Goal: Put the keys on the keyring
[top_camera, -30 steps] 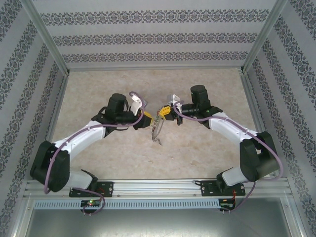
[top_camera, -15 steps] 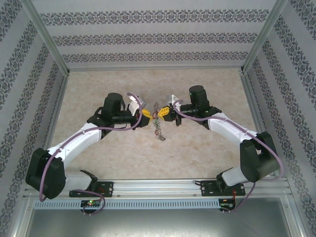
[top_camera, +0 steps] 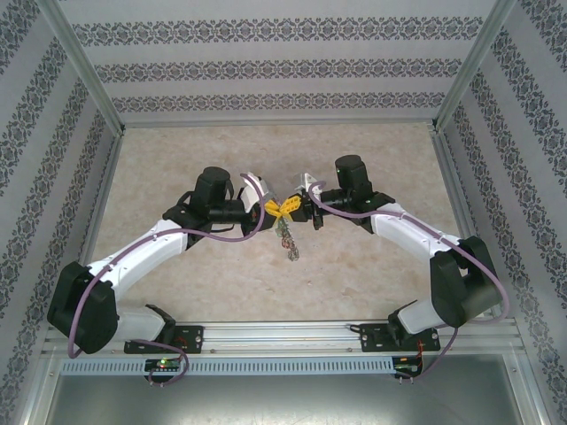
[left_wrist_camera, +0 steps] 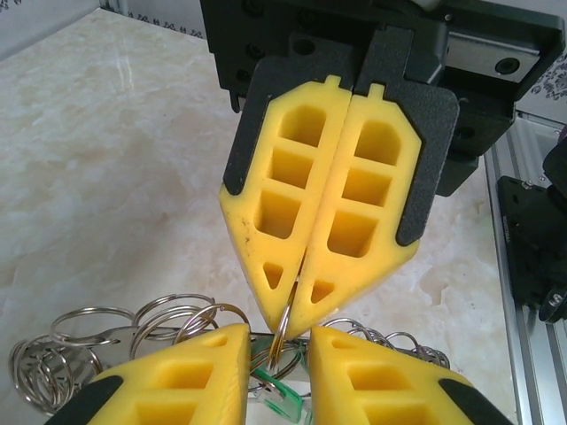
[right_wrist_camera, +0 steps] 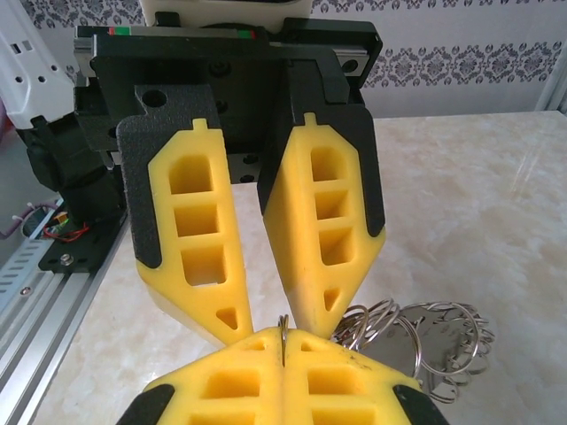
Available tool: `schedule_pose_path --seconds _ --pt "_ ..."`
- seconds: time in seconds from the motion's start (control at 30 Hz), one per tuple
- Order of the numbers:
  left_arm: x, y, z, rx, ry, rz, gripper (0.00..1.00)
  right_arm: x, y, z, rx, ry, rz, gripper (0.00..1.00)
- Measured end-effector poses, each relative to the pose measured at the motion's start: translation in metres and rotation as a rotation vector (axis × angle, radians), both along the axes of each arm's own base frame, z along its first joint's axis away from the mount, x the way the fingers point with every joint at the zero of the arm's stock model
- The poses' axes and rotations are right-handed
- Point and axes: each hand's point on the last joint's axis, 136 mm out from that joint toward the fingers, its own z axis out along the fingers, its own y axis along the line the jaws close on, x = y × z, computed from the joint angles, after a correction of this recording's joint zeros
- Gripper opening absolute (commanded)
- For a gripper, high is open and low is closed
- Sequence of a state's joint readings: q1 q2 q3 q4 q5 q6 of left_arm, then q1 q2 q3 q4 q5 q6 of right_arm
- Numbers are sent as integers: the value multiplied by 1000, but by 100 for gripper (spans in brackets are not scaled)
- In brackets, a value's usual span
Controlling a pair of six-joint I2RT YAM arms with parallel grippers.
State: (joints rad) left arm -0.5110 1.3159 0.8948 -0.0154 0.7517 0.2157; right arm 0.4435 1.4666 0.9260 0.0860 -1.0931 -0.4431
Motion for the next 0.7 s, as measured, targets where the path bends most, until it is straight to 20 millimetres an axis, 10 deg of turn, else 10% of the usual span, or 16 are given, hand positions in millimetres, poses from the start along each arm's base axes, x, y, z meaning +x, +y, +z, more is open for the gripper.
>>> schedule_pose_path --seconds 0.7 --pt "-19 4 3 12 -109 -88 21 -23 -5 -1 4 47 94 0"
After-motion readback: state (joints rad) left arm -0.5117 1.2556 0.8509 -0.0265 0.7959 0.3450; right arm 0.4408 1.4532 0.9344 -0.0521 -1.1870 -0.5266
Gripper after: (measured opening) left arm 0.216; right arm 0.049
